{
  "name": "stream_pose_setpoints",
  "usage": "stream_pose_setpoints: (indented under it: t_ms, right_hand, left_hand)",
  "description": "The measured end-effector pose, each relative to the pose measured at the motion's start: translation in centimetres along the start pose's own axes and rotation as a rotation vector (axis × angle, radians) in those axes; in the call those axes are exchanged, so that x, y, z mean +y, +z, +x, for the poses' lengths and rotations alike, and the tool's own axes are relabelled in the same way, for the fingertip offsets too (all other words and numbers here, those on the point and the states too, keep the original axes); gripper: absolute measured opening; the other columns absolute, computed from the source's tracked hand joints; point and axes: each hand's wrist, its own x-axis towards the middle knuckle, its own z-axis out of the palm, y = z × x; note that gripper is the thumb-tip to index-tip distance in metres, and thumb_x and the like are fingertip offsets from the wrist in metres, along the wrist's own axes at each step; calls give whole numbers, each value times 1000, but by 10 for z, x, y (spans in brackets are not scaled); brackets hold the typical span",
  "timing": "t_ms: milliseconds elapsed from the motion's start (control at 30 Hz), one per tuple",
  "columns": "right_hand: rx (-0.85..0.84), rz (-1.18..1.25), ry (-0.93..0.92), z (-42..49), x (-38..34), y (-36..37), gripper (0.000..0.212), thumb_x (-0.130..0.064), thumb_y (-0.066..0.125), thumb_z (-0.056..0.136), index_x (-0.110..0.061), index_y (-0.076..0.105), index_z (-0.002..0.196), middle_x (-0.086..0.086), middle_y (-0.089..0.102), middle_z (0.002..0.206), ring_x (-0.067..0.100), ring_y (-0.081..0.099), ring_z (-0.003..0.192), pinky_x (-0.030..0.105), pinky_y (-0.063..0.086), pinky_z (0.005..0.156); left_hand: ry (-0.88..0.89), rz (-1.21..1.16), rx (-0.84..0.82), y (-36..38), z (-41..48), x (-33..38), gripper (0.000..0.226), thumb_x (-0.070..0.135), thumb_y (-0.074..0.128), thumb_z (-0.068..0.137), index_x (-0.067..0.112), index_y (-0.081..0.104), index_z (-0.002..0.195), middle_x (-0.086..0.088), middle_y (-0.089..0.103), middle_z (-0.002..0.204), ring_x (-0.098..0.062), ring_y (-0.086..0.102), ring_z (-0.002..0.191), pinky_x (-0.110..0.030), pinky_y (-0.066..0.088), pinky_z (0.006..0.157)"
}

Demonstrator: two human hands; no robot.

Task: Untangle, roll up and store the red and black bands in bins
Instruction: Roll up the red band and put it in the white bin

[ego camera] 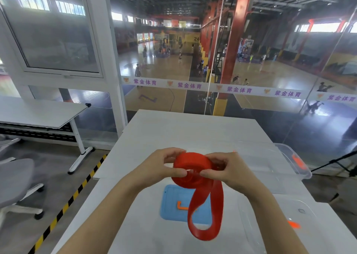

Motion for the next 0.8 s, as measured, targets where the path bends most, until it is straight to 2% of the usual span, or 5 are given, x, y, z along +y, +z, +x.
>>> stream_pose_setpoints:
  t_ms: [67,167,400,567,800]
  right_hand:
    - [-57,-70,-5,4,-6,-1,27,-28,92,82,-24,84,108,-5,83,93,17,80,88,41,66,85]
    - [-76,-107,-14,8,-7,1,33,-32,92,81,-26,82,112,-8,83,97,14,80,91,40,66,88]
    - [98,55,37,-5,6,0,32,-19,90,83,-30,79,112,-7,83,99,16,79,94,41,65,91]
    - [165,198,29,-8,7,5,27,-8,87,85,-21,81,109,1,84,97,21,81,89,32,63,79]
    - [73,-84,18,-1,-3,7,28,-31,90,83,-30,82,111,-12,82,91,13,78,87,31,65,81]
  left_hand:
    - [9,180,-15,0,2,7,56,40,85,83,37,63,134,24,67,122,2,65,108,-10,52,79]
    - [70,260,-30,3,4,13,36,37,81,88,32,72,122,16,74,110,-7,69,103,-16,57,83]
    - [90,-148,148,-1,1,8,27,19,70,98,26,71,124,4,78,110,-16,76,103,-29,64,83]
    - [79,-179,7,0,-4,4,31,22,69,100,26,63,130,2,72,124,-21,72,113,-36,62,92]
    - [18,177,-34,8,-3,12,53,37,58,105,37,37,154,17,49,141,-7,50,128,-19,43,99]
